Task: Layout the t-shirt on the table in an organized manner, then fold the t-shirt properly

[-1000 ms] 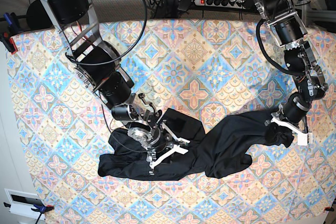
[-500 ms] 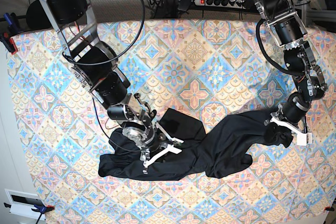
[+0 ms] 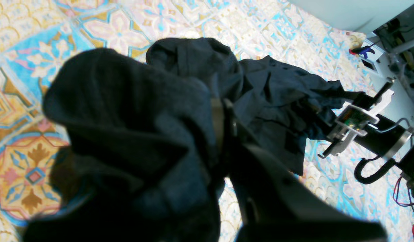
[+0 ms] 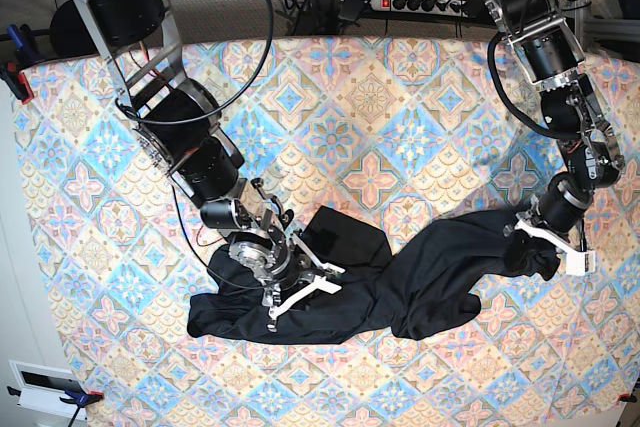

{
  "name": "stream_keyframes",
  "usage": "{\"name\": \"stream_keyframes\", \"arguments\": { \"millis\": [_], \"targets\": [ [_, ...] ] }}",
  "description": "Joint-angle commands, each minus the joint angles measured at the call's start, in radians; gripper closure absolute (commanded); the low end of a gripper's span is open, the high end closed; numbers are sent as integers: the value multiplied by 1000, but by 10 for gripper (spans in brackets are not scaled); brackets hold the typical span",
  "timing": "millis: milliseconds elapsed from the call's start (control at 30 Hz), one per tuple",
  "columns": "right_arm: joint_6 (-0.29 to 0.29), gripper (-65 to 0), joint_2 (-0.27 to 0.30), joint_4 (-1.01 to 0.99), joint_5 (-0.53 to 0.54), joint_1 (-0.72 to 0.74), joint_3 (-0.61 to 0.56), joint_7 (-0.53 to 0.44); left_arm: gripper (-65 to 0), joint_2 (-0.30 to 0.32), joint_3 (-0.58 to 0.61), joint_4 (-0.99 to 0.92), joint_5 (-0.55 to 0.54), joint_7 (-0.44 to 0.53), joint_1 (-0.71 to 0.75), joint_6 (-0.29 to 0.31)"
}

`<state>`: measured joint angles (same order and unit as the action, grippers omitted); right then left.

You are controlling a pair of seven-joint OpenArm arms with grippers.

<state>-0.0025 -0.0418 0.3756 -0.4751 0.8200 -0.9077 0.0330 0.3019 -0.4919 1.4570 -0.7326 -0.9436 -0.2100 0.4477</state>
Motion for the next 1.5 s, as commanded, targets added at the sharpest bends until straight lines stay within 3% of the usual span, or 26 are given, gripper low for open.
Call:
{"name": "stream_keyframes", "arguments": {
  "millis": [0, 267, 633, 833, 1267, 1467],
  "targets": [
    [-18, -172, 0, 10, -4, 42, 3, -11, 0, 16, -4, 21, -18, 19, -19, 7],
    [-15, -172, 32, 10, -4, 42, 3, -11, 0, 16, -4, 21, -18, 19, -18, 7],
    [-15, -167, 27, 10, -4, 42, 6, -11, 0, 16, -4, 21, -18, 19, -18, 6],
    [-15, 0, 26, 10, -3, 42, 9, -11, 0, 16, -4, 21, -18, 19, -18, 6],
    [-18, 0, 35, 21, -4, 42, 11, -3, 0, 16, -4, 21, -18, 19, -19, 6],
    [-18, 0, 112, 142, -4, 37, 11, 81, 0, 18, -4, 21, -18, 19, -21, 7]
  ]
}}
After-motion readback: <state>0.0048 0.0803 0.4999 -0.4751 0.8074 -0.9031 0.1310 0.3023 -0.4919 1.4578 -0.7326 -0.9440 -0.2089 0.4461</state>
